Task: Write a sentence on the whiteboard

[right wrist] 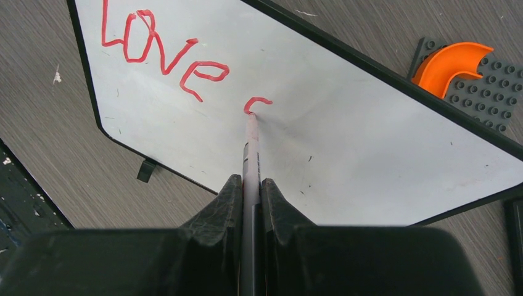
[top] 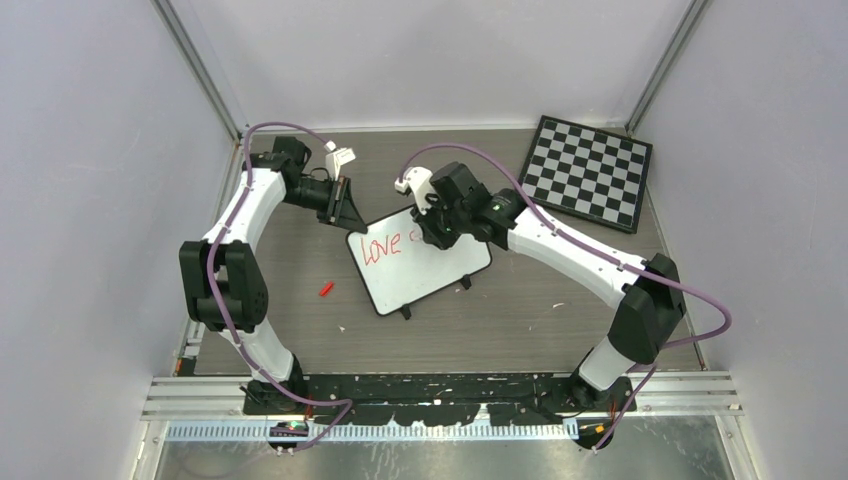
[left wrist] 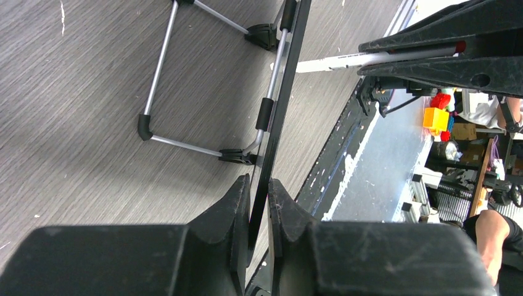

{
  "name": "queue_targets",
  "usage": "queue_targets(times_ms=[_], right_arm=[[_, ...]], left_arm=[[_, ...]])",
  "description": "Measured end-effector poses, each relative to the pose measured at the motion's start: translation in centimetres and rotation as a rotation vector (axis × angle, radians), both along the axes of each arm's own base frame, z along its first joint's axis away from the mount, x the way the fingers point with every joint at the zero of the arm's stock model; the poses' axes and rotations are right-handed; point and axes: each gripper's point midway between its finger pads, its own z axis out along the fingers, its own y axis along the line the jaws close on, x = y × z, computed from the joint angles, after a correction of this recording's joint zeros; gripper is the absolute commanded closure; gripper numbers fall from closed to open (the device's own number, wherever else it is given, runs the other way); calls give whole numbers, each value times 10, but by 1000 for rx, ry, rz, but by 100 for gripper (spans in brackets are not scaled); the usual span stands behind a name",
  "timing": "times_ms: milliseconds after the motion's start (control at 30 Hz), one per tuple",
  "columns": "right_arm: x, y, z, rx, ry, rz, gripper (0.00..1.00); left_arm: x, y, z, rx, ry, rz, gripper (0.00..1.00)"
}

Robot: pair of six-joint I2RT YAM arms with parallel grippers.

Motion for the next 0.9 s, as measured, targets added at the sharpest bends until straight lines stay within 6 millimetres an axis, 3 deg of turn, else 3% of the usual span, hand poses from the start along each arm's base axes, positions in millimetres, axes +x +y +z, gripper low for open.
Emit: queue_targets(times_ms=[900], right_arm=[[11,-9,7,6,-13,-27,100]], left_arm=[[0,-1,1,-4,1,-3,100]])
